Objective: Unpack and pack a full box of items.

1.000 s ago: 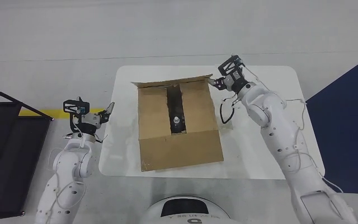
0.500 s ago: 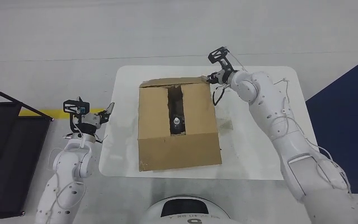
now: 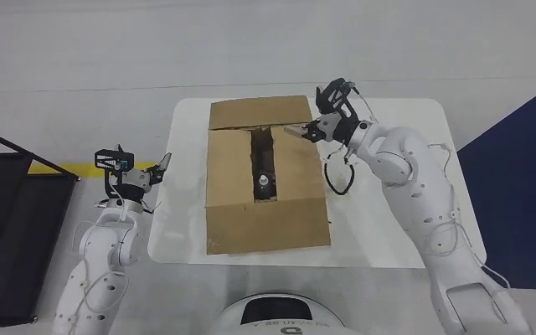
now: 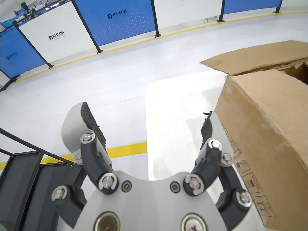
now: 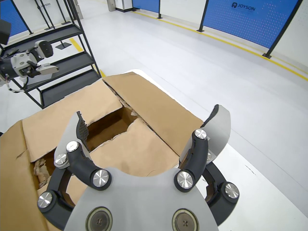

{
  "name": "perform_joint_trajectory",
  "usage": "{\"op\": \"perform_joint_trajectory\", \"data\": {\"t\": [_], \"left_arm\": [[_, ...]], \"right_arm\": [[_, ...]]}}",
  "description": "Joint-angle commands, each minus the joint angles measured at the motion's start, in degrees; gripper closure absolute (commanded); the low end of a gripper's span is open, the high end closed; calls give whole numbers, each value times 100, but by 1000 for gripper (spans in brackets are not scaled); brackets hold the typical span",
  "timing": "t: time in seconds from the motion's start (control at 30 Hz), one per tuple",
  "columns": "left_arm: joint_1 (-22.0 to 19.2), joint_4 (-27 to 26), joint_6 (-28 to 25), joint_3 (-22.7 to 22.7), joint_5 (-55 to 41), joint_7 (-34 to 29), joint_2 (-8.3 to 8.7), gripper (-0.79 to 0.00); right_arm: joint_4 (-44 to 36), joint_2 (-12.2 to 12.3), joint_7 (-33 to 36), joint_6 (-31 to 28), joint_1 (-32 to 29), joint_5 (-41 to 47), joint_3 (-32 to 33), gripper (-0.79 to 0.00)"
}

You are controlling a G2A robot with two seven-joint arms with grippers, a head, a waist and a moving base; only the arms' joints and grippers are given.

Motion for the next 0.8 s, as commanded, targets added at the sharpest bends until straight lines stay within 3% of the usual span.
{"op": "perform_joint_trajectory", "data": {"t": [0.0,0.2,0.27,0.33,0.77], "left_arm": [[0,0,0,0,0,0,0,-785],[0,0,0,0,0,0,0,-785],[0,0,0,0,0,0,0,-785],[0,0,0,0,0,0,0,-785],[0,0,0,0,0,0,0,-785]], "right_arm": [[35,-2,-1,17,31,-2,-13,-785],[-73,-24,-54,-224,22,136,-179,-785],[-111,-34,256,-822,258,-149,-497,-785],[4,-83,648,-1061,587,-415,-887,-785],[788,-486,2228,-1286,1625,-705,-2679,-785]]}}
